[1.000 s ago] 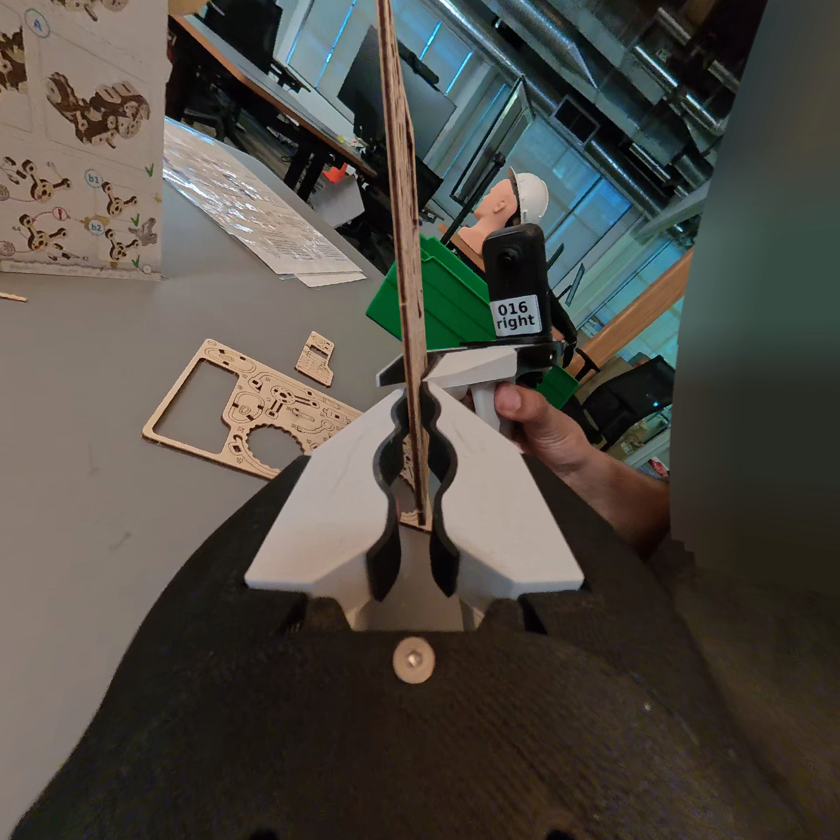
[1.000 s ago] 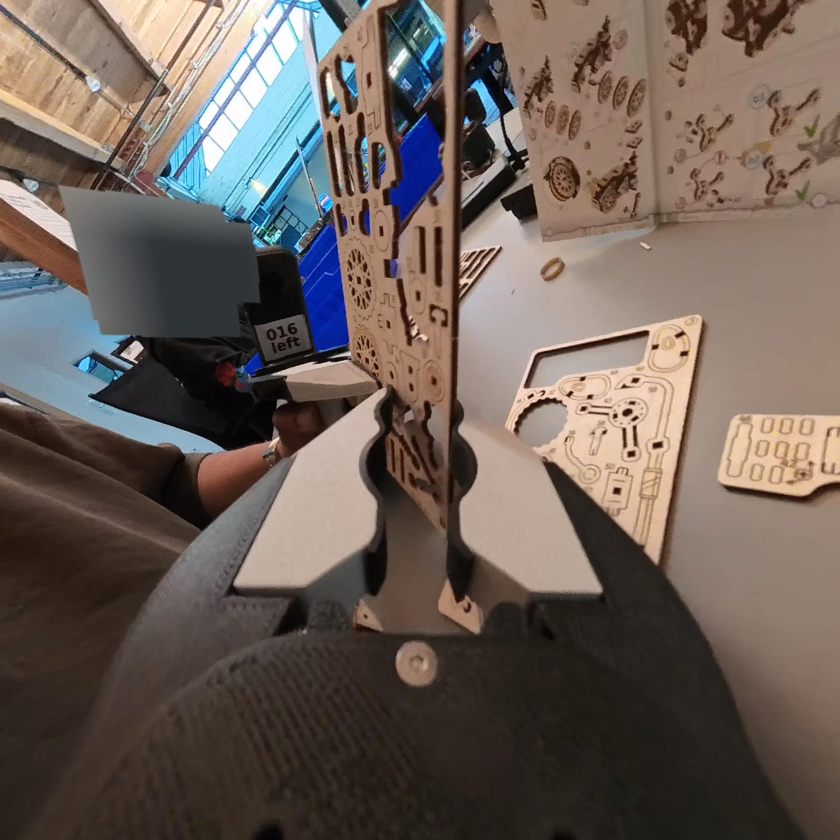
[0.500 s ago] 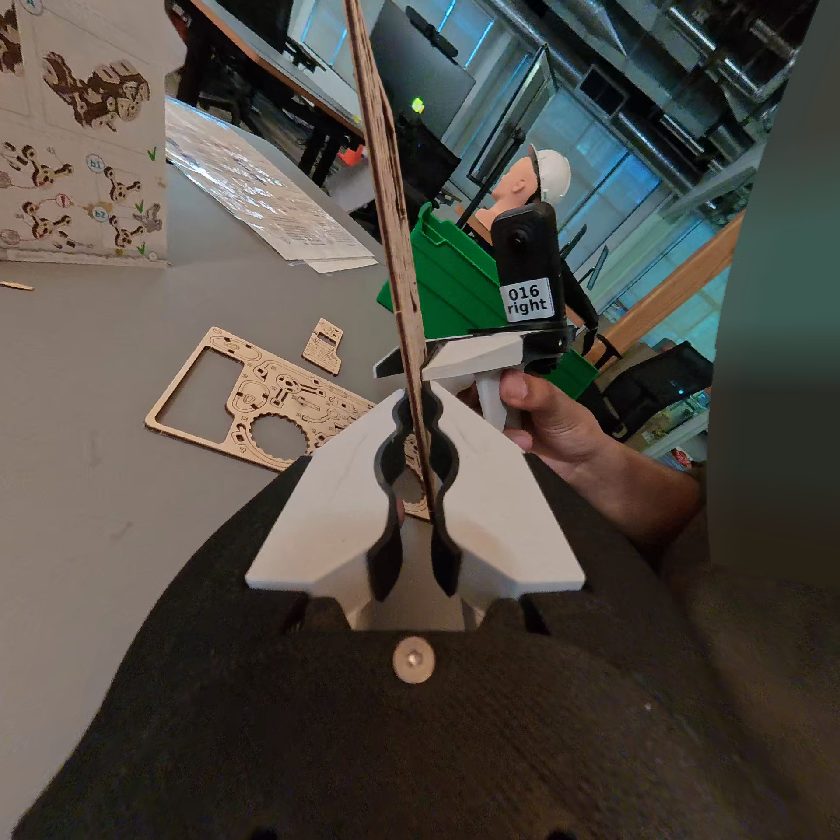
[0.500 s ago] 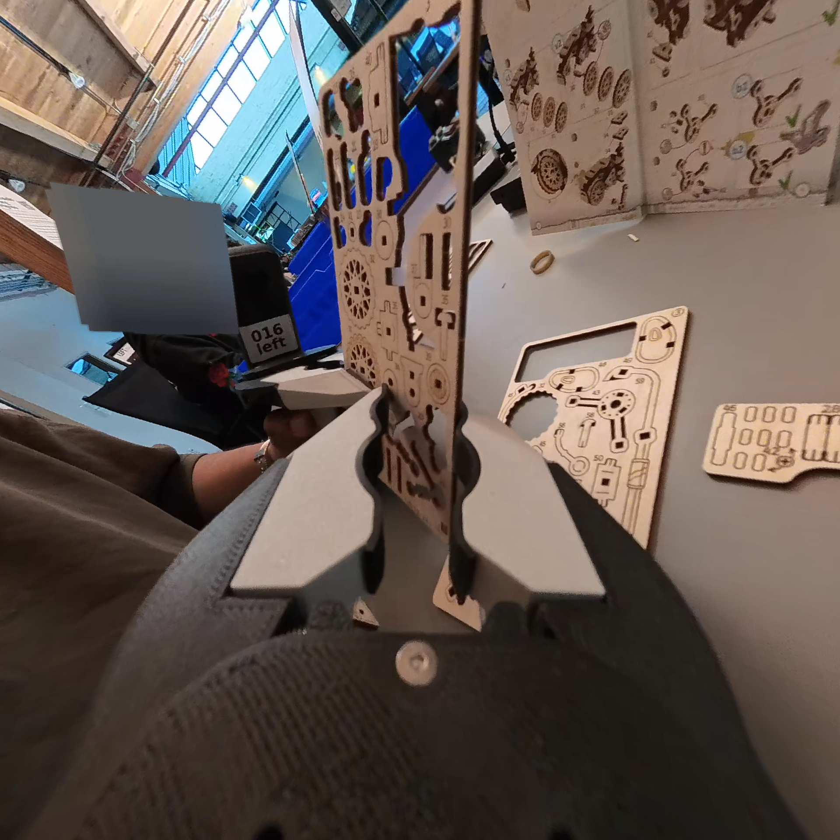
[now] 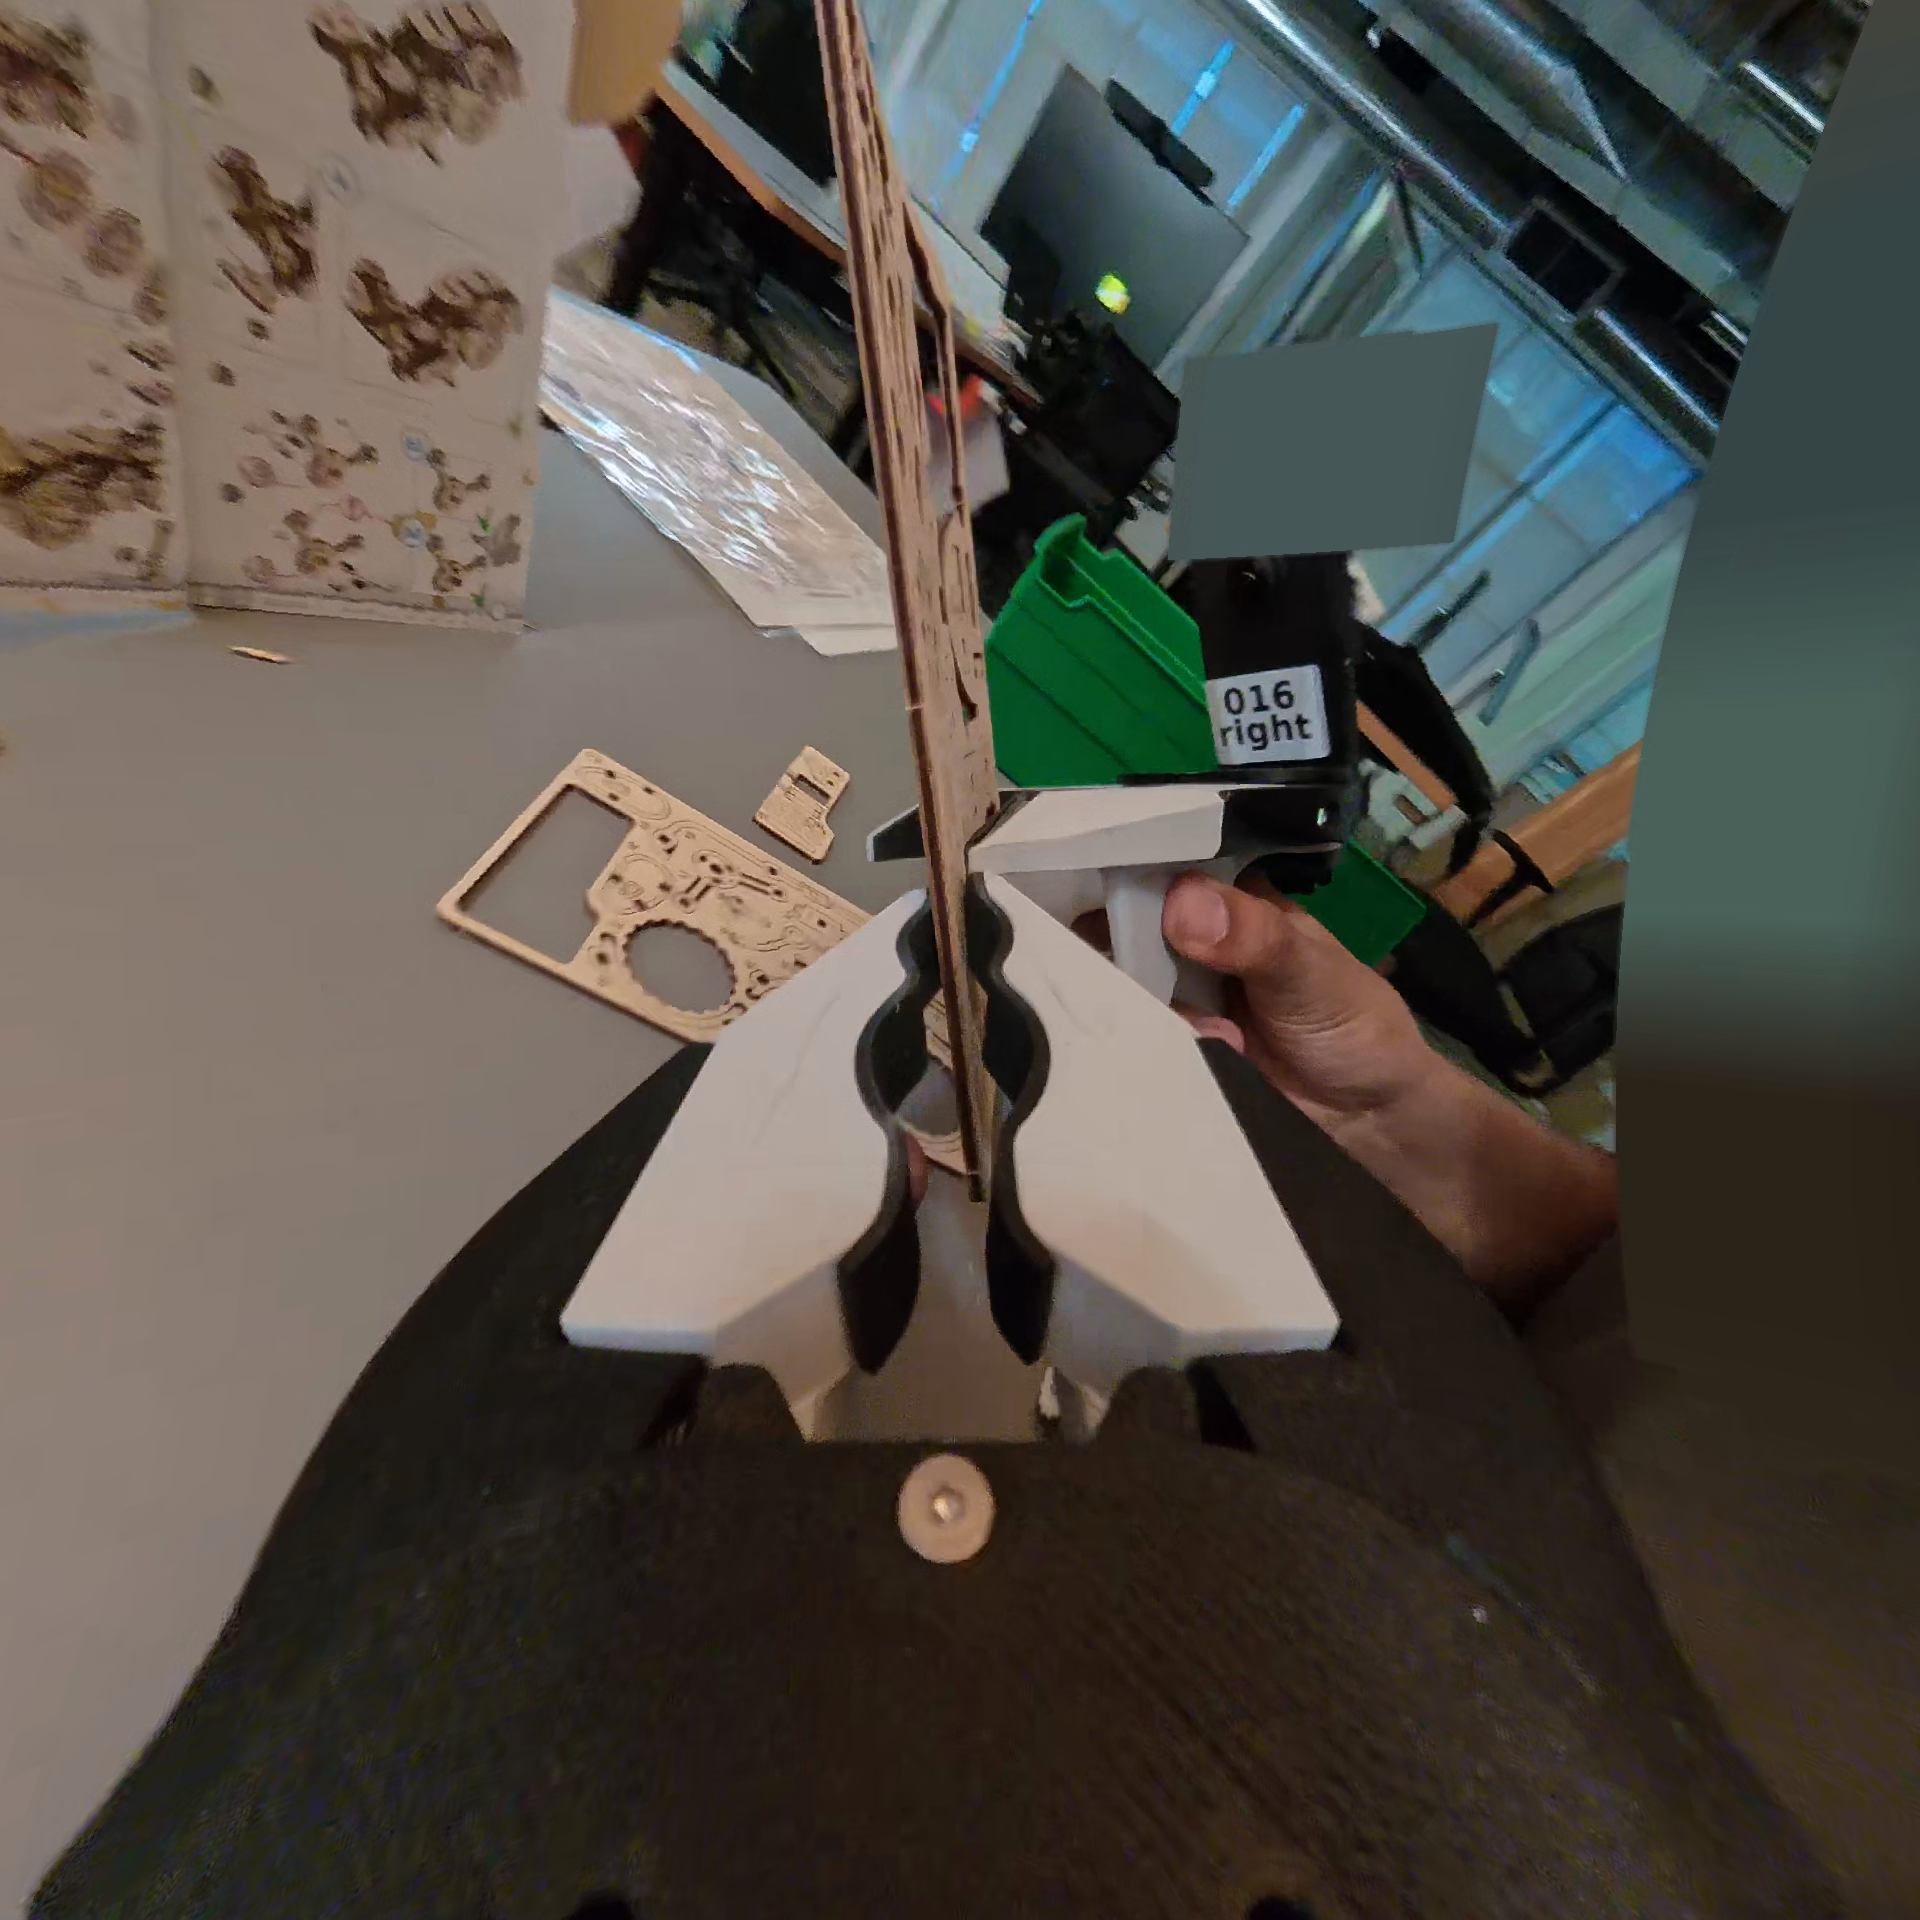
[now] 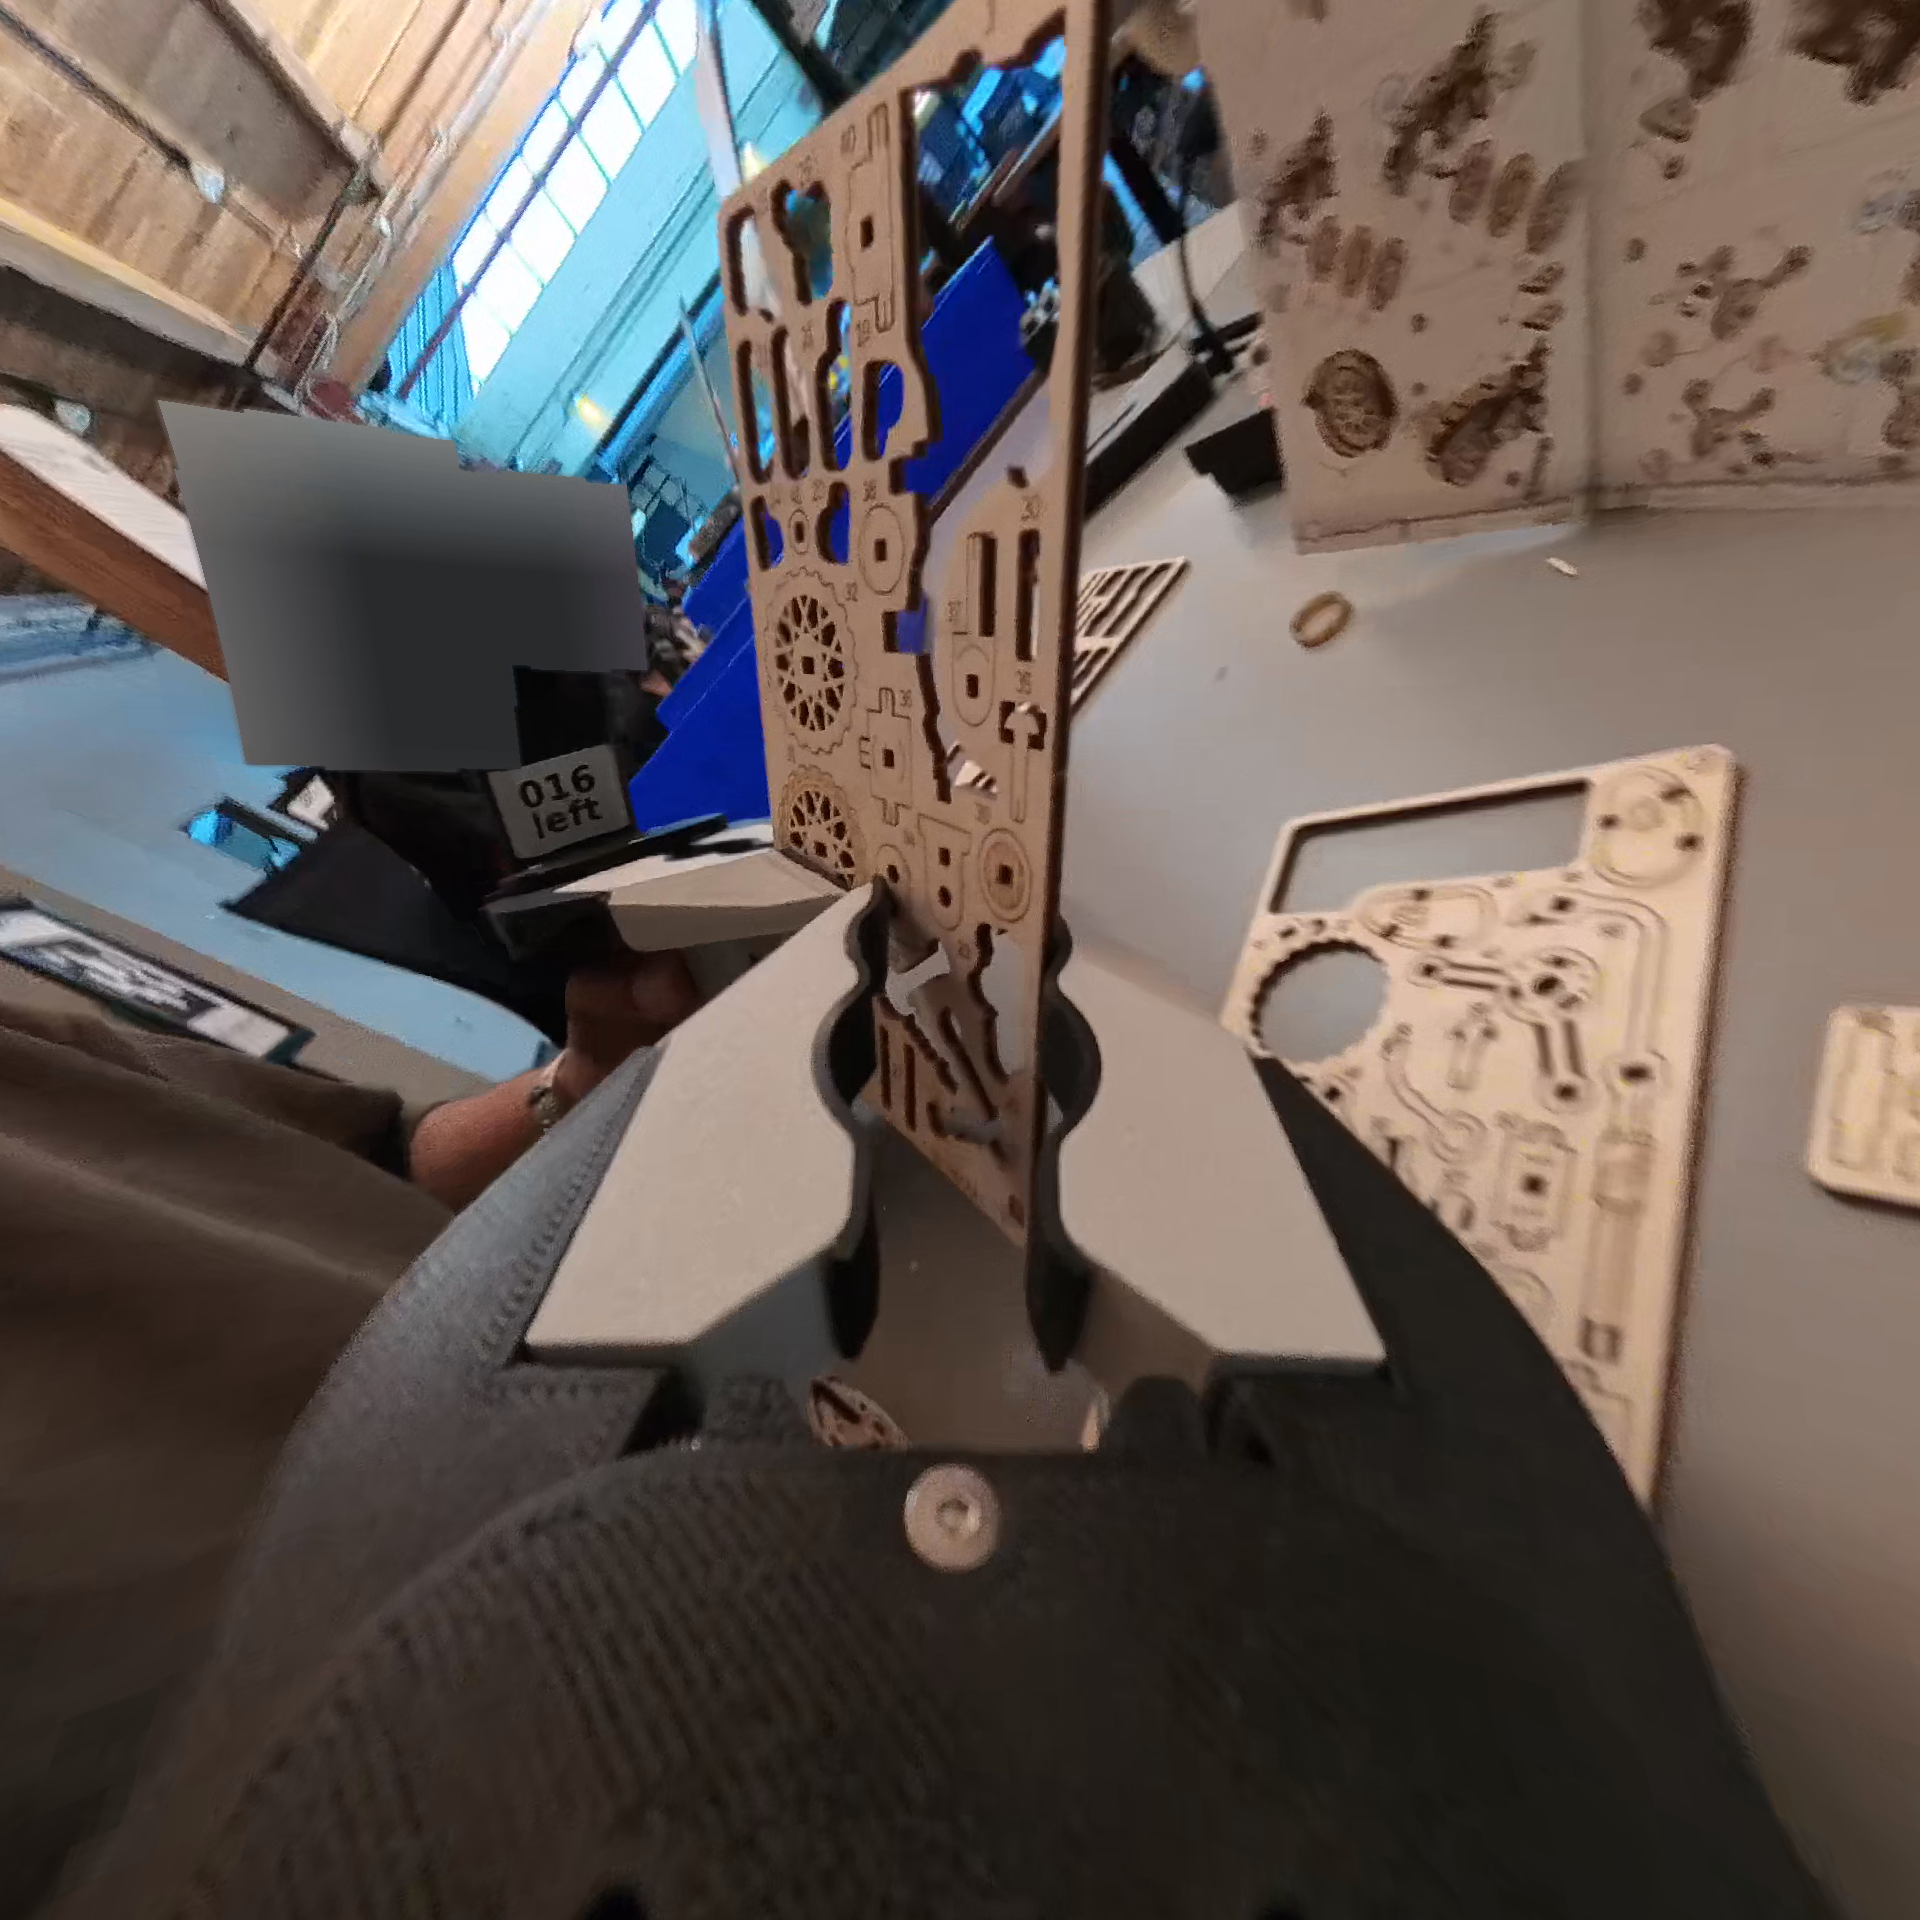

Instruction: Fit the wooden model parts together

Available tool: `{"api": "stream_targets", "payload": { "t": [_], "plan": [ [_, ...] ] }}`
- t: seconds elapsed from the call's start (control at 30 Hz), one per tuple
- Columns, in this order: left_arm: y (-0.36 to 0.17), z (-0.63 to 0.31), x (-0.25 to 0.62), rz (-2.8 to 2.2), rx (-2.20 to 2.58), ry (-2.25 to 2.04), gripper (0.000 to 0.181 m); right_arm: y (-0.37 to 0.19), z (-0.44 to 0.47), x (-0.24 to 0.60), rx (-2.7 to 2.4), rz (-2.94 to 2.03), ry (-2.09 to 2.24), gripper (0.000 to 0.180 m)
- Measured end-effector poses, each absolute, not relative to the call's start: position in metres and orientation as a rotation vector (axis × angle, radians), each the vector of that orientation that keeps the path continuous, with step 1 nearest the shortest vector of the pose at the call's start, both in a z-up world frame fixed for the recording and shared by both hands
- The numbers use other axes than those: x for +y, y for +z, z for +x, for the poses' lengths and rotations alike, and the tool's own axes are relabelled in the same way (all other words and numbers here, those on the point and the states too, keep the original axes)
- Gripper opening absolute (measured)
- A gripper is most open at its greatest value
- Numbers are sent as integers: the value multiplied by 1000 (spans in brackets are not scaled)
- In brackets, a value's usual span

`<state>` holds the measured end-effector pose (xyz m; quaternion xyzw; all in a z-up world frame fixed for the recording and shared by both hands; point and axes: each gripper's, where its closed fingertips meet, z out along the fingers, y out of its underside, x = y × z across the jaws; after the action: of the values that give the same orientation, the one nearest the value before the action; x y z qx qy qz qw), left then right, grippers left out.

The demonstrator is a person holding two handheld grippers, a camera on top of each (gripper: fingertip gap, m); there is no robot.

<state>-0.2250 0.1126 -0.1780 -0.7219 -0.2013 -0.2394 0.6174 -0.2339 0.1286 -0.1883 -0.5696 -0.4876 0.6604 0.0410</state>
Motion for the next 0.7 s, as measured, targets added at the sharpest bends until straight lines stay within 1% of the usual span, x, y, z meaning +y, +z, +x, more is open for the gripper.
{"api": "stream_targets", "payload": {
  "t": [0.1, 0.2, 0.33, 0.4, 0.53, 0.57, 0.7],
  "plan": [
    [-179, -225, 89, -1644, -531, -448, 1, -189, -238, 107, -1613, -1694, 1960, 23],
    [-177, -232, 71, -1579, -614, -550, 0, -188, -243, 86, -1644, -1692, 2033, 22],
    [-173, -237, 60, -1576, -574, -583, 0, -188, -246, 73, -1690, -1681, 2000, 24],
    [-174, -234, 56, -1584, -570, -644, 0, -188, -243, 72, -1694, -1666, 1994, 30],
    [-179, -236, 52, -1536, -629, -727, 0, -186, -236, 80, -1693, -1623, 1978, 32],
    [-178, -240, 49, -1520, -641, -721, 0, -184, -235, 83, -1679, -1613, 1984, 34],
    [-177, -257, 39, -1509, -656, -696, 0, -179, -233, 95, -1656, -1562, 1957, 33]
  ]
}}
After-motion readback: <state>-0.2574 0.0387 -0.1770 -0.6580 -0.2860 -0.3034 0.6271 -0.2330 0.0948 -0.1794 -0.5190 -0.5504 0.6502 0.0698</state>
